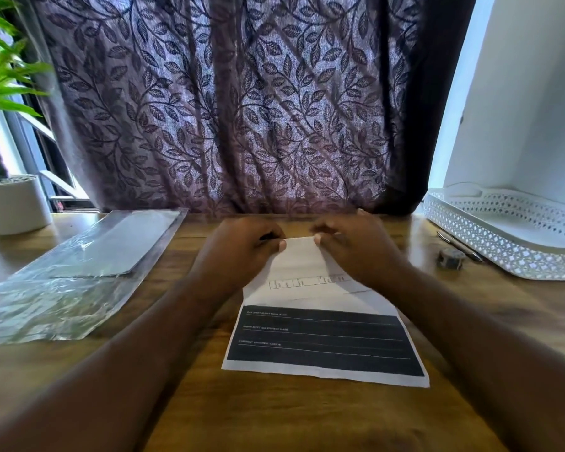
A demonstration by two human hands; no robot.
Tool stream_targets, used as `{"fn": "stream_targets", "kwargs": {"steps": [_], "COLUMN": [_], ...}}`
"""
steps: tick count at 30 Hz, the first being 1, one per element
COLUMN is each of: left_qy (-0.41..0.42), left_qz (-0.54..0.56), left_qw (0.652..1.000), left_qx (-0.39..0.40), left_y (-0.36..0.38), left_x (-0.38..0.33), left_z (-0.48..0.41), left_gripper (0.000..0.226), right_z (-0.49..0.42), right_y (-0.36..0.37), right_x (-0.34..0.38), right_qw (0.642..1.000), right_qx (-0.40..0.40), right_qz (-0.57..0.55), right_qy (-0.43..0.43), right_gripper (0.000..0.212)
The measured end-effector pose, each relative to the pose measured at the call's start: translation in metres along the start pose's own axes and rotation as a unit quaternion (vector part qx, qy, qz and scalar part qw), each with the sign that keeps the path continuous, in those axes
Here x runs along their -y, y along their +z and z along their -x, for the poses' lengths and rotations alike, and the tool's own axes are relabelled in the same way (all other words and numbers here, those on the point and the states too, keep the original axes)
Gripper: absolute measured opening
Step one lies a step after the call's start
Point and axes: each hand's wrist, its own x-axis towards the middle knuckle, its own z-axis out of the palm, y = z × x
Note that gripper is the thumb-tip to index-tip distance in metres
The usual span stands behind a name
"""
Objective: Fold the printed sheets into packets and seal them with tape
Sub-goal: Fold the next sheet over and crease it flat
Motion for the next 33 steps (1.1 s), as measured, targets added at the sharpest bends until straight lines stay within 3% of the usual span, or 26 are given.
{"fn": "stream_targets", "kwargs": {"steps": [3,9,16,20,28,33], "left_qy": [0.028,0.032,-0.034,-0.047,-0.053,-0.067], "left_qz": [0.000,-0.008,0.036,0.047,0.045,0.042], "left_qw": [1.000,0.999,0.999,0.998,0.998,0.997], "left_qx": [-0.013,0.009,-0.006,0.002,0.001,0.001], "left_y": [0.001,-0.003,-0.014,-0.011,-0.012,-0.009], "left_x": [-0.008,-0.008,0.013,0.012,0.017,0.019], "left_z": [0.001,0.000,-0.002,-0.003,-0.003,-0.003], "left_gripper": [0.012,0.011,0.026,0.021,0.015,0.005], "right_z": [-0.002,-0.004,0.004,0.005,0.004,0.006], "right_y": [0.009,0.002,-0.023,-0.027,-0.026,-0.031], "right_x": [0.013,0.010,-0.032,-0.047,-0.047,-0.048], "right_qw": [0.996,0.989,0.999,0.999,0.995,0.990], "right_qx": [0.038,0.049,0.028,0.026,0.060,0.016], "right_qz": [0.056,0.090,0.015,-0.012,-0.054,-0.099], "right_qy": [-0.066,-0.108,-0.006,0.046,0.062,0.103], "right_gripper": [0.027,0.022,0.014,0.014,0.015,0.006]}}
